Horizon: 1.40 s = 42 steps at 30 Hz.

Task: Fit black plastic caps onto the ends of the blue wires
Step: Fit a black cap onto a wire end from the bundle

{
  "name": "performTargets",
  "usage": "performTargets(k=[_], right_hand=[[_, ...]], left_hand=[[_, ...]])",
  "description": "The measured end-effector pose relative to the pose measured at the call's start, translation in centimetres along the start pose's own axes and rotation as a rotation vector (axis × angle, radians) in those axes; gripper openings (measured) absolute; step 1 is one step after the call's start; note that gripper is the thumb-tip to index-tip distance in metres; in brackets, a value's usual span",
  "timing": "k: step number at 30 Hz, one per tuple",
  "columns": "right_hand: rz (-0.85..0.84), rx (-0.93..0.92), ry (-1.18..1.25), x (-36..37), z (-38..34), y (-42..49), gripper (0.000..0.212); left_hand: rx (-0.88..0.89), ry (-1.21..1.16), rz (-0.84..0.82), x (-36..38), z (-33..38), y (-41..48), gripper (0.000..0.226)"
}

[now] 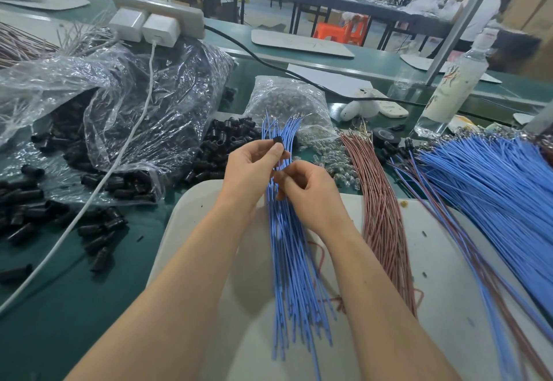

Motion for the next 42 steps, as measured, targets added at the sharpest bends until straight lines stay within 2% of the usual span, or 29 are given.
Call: performTargets(k=[3,6,9,10,12,14,20,25,30,33,35,38,40,42], right_hand=[[0.026,-0.006,-0.018,-0.5,-0.2,-0.1,0.027],[0.167,-0.025,-0.090,-3.6,-0.1,-0.2,0.022],[0.402,0.157,-0.276,-9.1,2.7,0.1,0.023],[0.426,0.251,-0.352,-10.3,4.0,0.1,0.026],[0.338,0.423,-0.478,-10.9,6.1,0.0,0.037],[0.264,0.496,-0.520,-10.3,7.1,-0.2,0.041],[0.398,0.470,-0.453,-10.3,7.2,-0.2,0.026],[0.499,0.366,-0.379,-11.0,6.6,-0.5,0.016],[0.576,0.302,-0.209,-11.4,6.0,-0.5,0.024],[0.560,0.365,0.087,-10.9,6.3,-0.5,0.025],[0.430,0.398,0.480,-9.5,6.0,-0.2,0.022],[0.115,0.321,0.981,-7.2,3.4,0.1,0.012],[-0.046,0.237,1.131,-6.0,1.2,-0.2,0.009],[-0.078,0.189,1.162,-5.1,-0.1,-0.4,0.005]], left_hand=[[-0.015,0.007,-0.007,-0.3,0.1,0.2,0.009],[-0.044,-0.003,0.011,-1.0,0.2,0.4,0.014],[-0.101,-0.065,0.075,-2.2,0.2,0.9,0.016],[-0.125,-0.095,0.099,-2.5,0.1,1.1,0.016],[-0.168,-0.159,0.111,-2.7,-0.1,1.3,0.018],[-0.196,-0.194,0.077,-2.4,-0.4,1.4,0.019],[-0.212,-0.104,0.021,-1.6,-0.8,1.1,0.017],[-0.223,-0.058,-0.003,-1.1,-0.8,0.4,0.014],[-0.195,-0.028,-0.082,-0.4,-0.6,0.1,0.011],[-0.190,-0.032,-0.114,-0.1,-0.6,-0.1,0.009],[-0.194,-0.031,-0.135,0.1,-0.7,-0.1,0.009],[-0.199,-0.048,-0.201,0.7,-0.6,-0.4,0.013],[-0.206,-0.072,-0.250,1.2,-0.6,-0.6,0.015],[-0.226,-0.093,-0.308,1.8,-0.7,-0.9,0.015]])
Point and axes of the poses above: each hand's wrist, its own y-axis towards the middle knuckle, its own x-axis out of the palm, z = x × y, the point moved 7 cm from there along y, towards the middle knuckle, and after that the axes turned 4 degrees about z, right-handed, at the moved point
